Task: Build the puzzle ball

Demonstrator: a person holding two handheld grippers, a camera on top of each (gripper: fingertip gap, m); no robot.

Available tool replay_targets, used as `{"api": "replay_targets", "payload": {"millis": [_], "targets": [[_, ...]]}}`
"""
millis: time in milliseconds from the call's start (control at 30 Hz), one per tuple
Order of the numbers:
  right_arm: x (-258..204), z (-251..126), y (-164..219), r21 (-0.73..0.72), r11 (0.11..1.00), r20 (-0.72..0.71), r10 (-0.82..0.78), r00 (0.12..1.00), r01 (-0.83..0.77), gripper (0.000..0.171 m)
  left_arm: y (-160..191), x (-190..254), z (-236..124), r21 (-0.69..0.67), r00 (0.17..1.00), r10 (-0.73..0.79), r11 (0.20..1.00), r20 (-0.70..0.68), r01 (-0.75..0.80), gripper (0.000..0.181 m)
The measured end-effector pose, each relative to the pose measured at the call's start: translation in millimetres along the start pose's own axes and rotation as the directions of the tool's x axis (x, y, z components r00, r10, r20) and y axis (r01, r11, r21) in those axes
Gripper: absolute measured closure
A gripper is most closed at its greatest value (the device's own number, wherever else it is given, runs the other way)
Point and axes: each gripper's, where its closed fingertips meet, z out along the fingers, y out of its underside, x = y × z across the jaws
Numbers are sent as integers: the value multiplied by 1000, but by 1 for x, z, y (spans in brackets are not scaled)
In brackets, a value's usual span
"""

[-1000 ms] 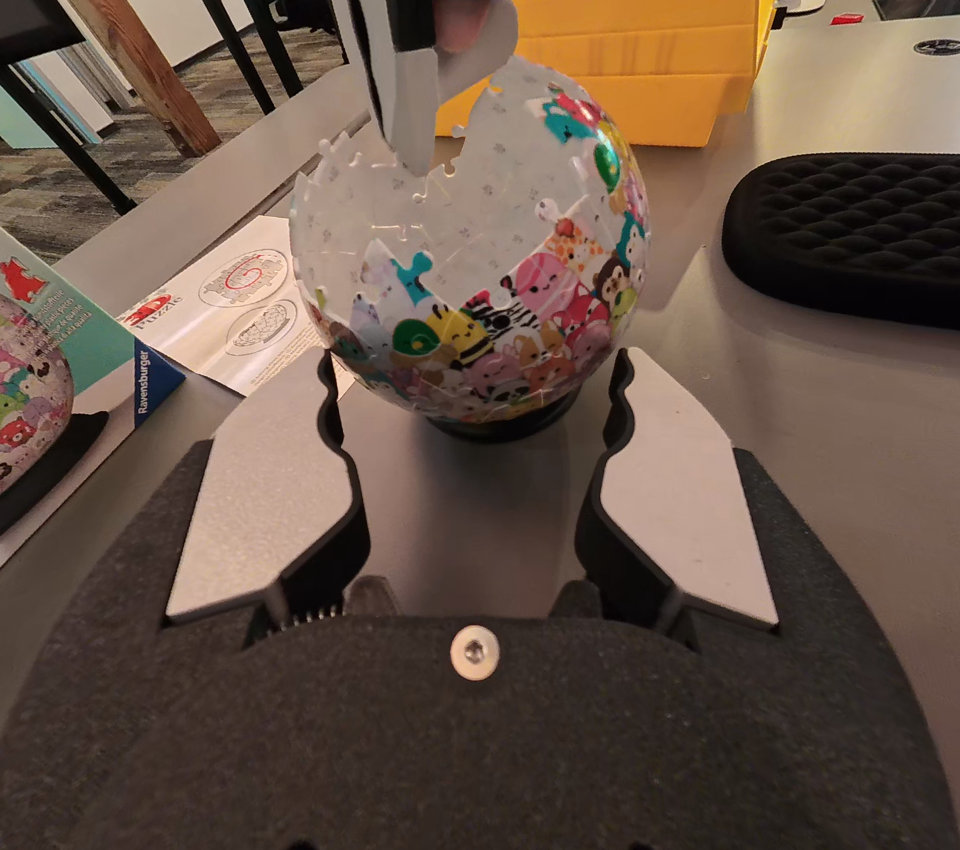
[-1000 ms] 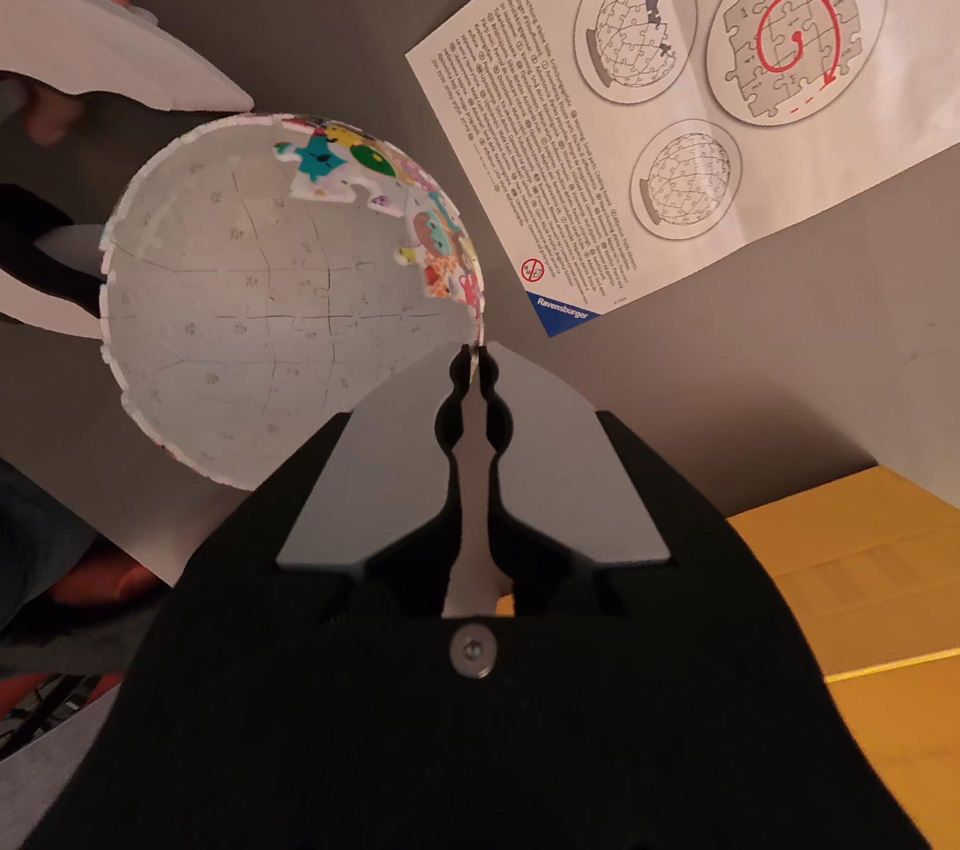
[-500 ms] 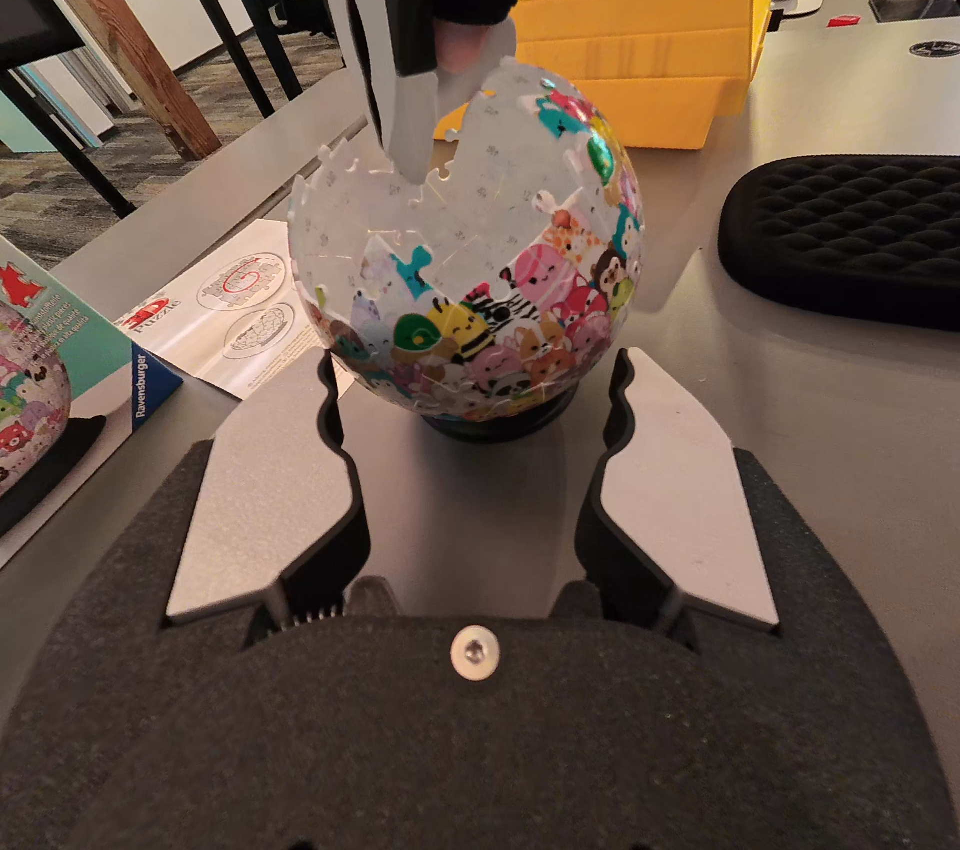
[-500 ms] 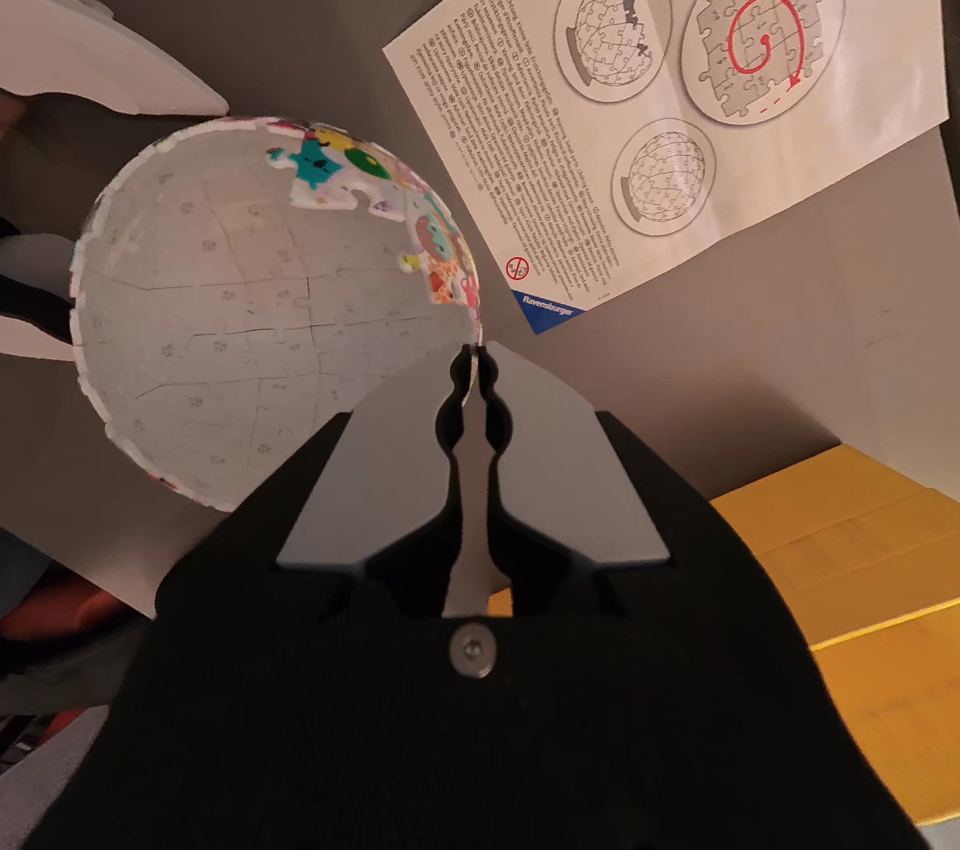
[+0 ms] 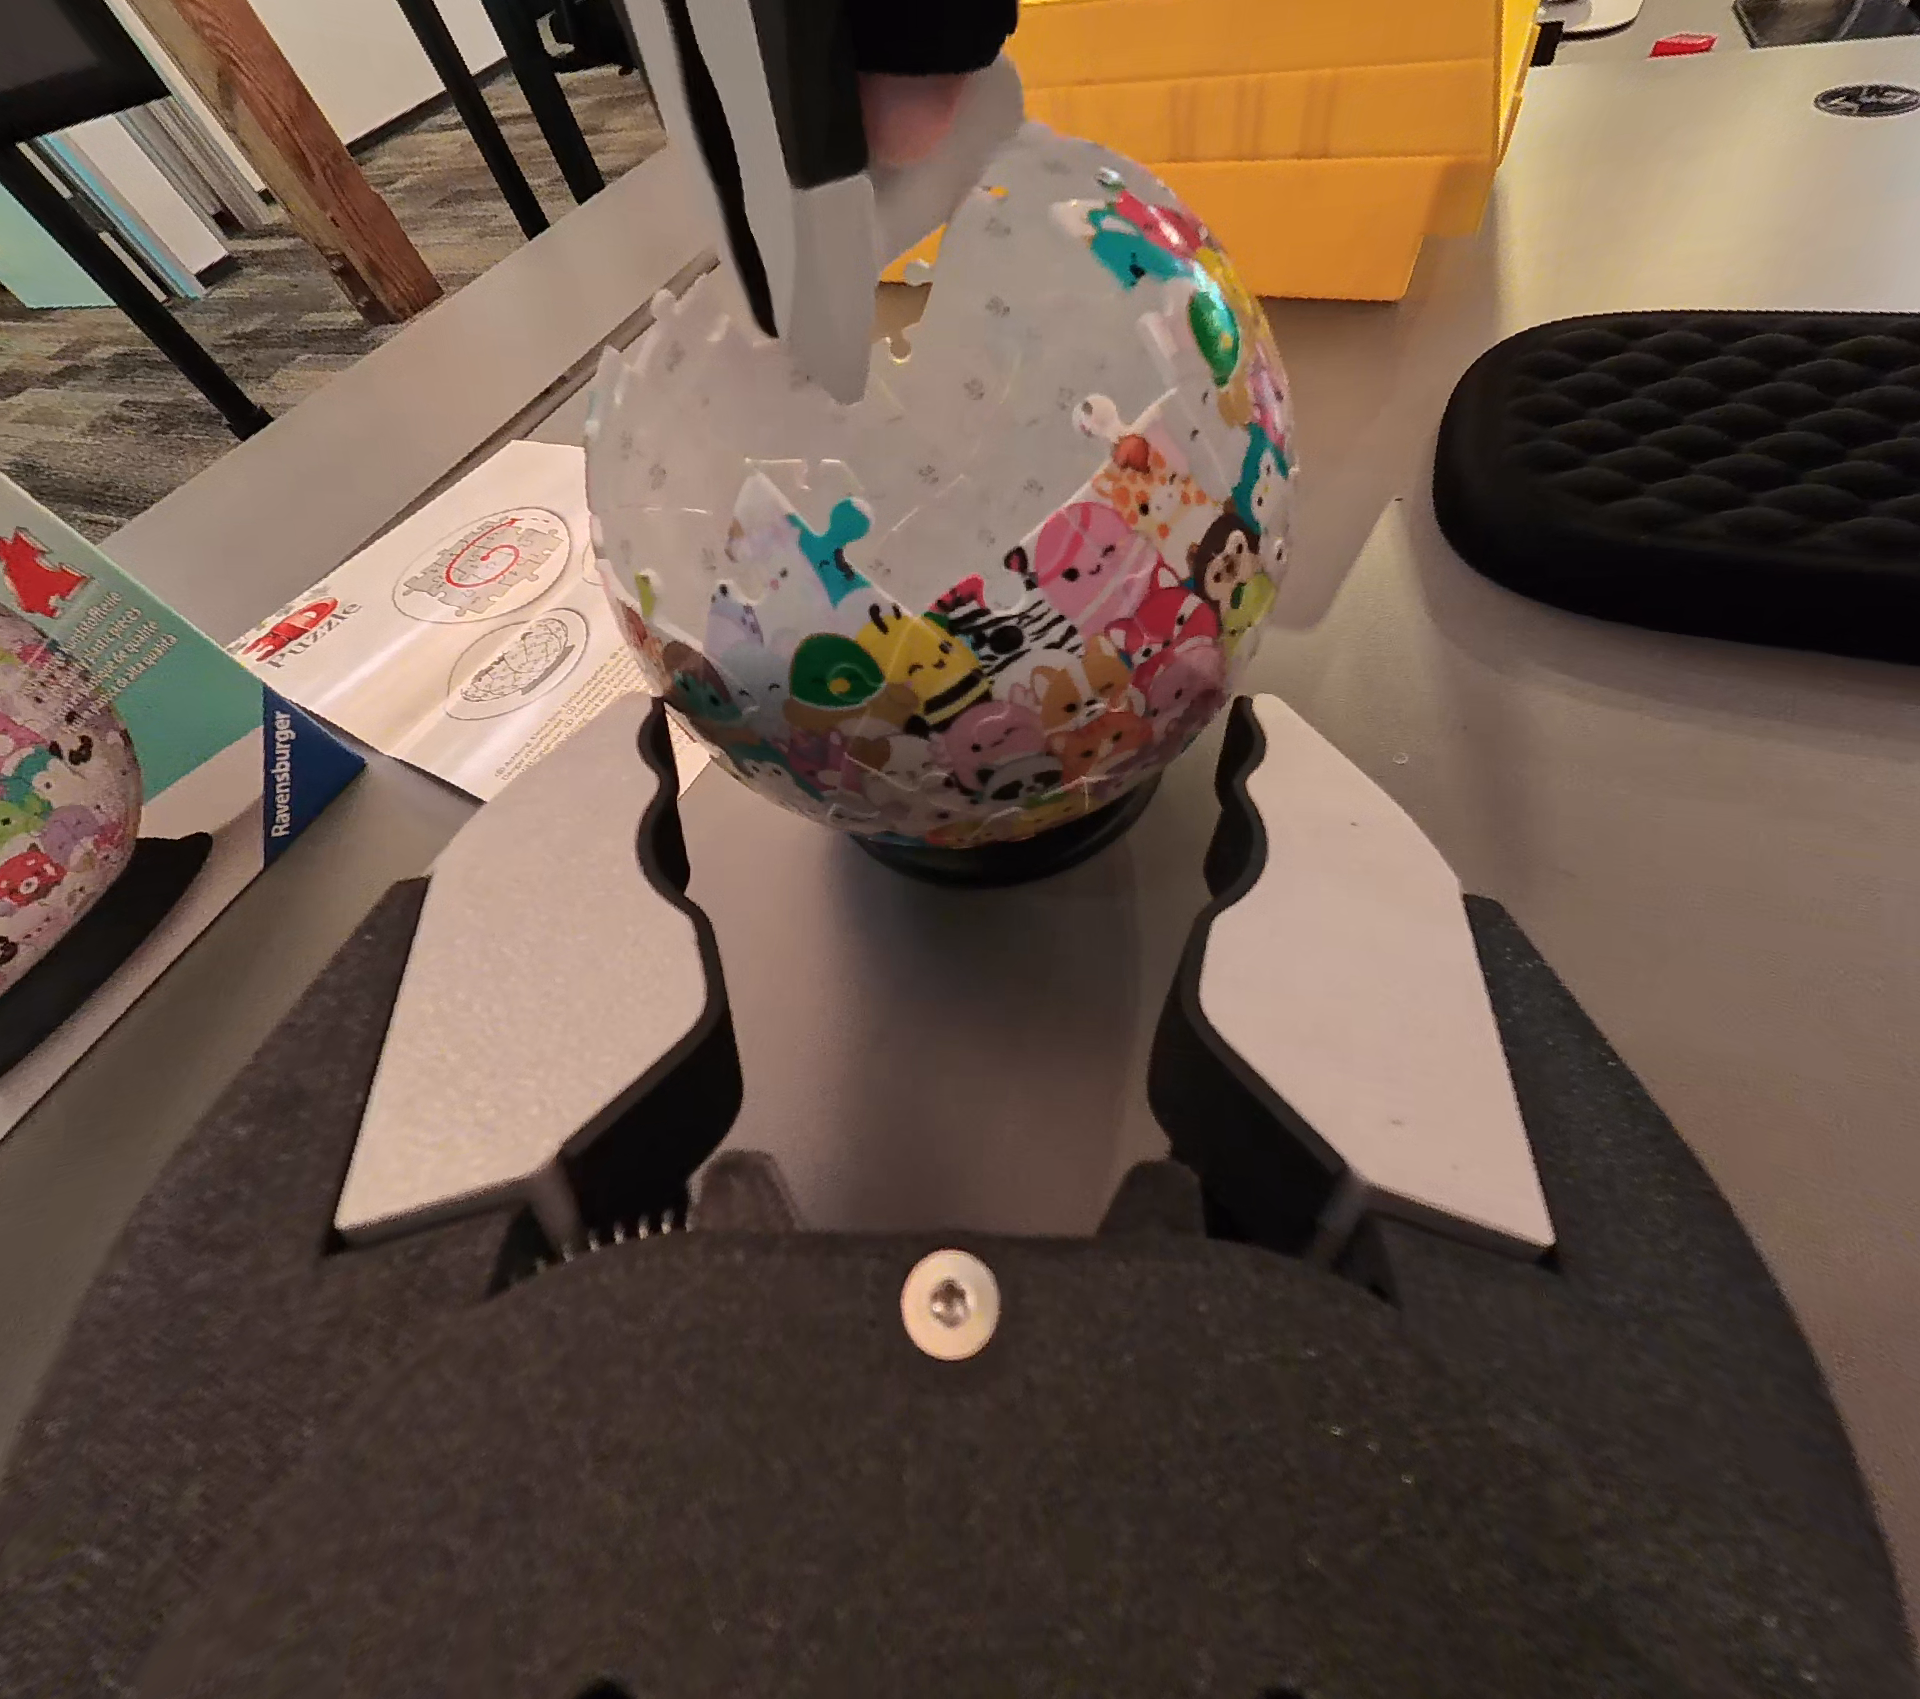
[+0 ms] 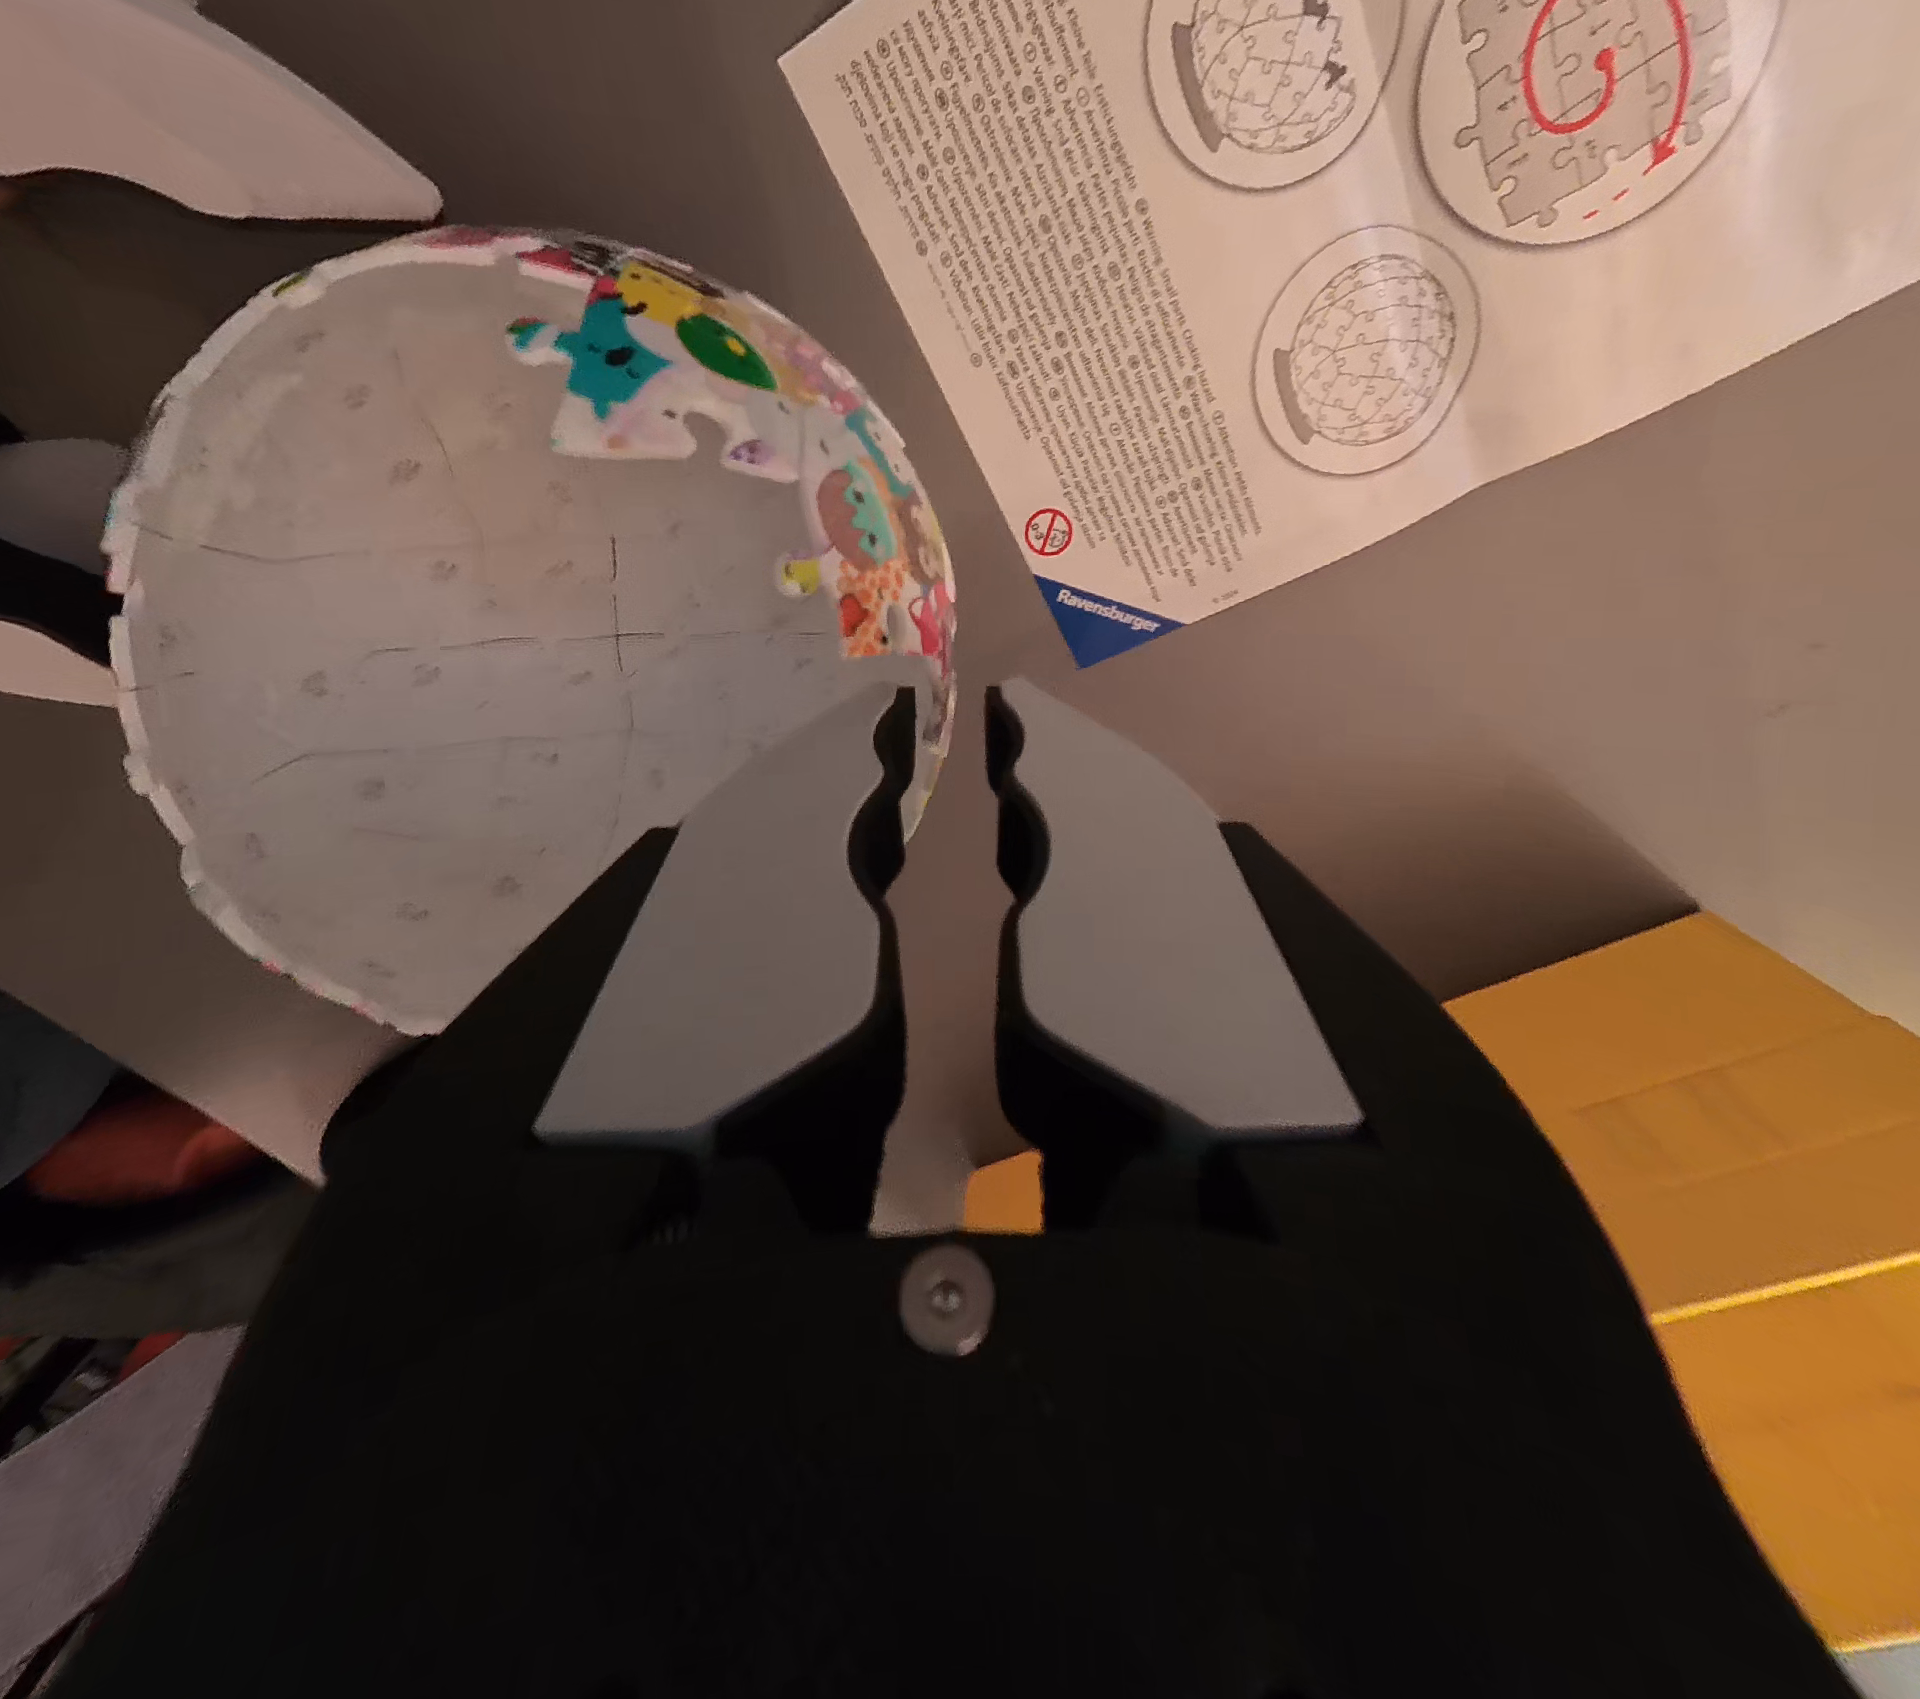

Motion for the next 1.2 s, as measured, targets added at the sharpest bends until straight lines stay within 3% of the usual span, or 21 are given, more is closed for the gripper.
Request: {"api": "replay_targets", "payload": {"millis": [467, 933, 1200], "targets": [[-1, 9, 6, -142, 990, 33, -9, 999, 14, 166, -1, 1, 0, 3, 1000, 8, 1000, -1, -8, 83], [1, 9, 4, -141, 990, -26, -29, 999, 25, 167, -2, 0, -1, 10, 1000, 16, 1000, 8, -16, 84], [-1, 7, 3, -120, 992, 35, -40, 999, 44, 160, -2, 2, -1, 10, 1000, 18, 1000, 2, -18, 85]]}}
